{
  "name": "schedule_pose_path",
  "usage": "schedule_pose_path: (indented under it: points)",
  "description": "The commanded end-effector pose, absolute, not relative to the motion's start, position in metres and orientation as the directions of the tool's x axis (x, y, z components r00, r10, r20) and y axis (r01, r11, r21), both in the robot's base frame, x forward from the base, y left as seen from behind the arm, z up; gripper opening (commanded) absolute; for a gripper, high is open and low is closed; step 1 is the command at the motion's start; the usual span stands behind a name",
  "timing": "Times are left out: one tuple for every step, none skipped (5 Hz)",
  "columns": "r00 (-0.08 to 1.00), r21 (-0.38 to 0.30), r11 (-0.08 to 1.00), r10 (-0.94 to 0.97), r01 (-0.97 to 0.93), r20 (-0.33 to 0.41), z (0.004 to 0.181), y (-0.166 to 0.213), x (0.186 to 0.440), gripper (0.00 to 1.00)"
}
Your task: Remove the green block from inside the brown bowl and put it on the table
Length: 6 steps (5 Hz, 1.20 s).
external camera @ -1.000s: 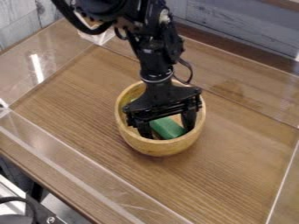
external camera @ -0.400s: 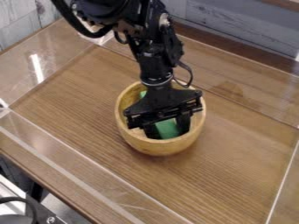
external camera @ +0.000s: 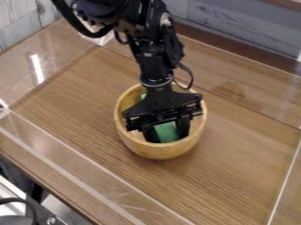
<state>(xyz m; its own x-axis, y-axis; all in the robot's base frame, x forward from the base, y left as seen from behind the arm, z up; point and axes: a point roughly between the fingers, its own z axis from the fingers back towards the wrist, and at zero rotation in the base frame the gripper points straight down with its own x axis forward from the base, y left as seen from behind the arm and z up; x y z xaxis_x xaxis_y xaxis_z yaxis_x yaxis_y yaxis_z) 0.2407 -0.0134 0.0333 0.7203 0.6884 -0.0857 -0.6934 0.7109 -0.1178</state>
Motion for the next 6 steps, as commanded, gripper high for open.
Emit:
schedule_pose_path:
  points:
    - [0.732,-0.155,0.718,0.680,-0.678,-0.051,0.048,-0.013,0.248,0.00]
    - [0.737,-0.155,0.724,0.673,-0.673,-0.059,0.050,-0.014,0.247,0.00]
    - [0.742,-0.155,0.728,0.667,-0.668,-0.066,0.051,-0.014,0.247,0.00]
    - [0.746,-0.155,0.732,0.661,-0.664,-0.075,0.052,-0.014,0.246,0.00]
    - [0.759,-0.152,0.745,0.646,-0.649,-0.080,0.056,-0.017,0.245,0.00]
    - [0.772,-0.151,0.758,0.630,-0.635,-0.085,0.061,-0.019,0.243,0.00]
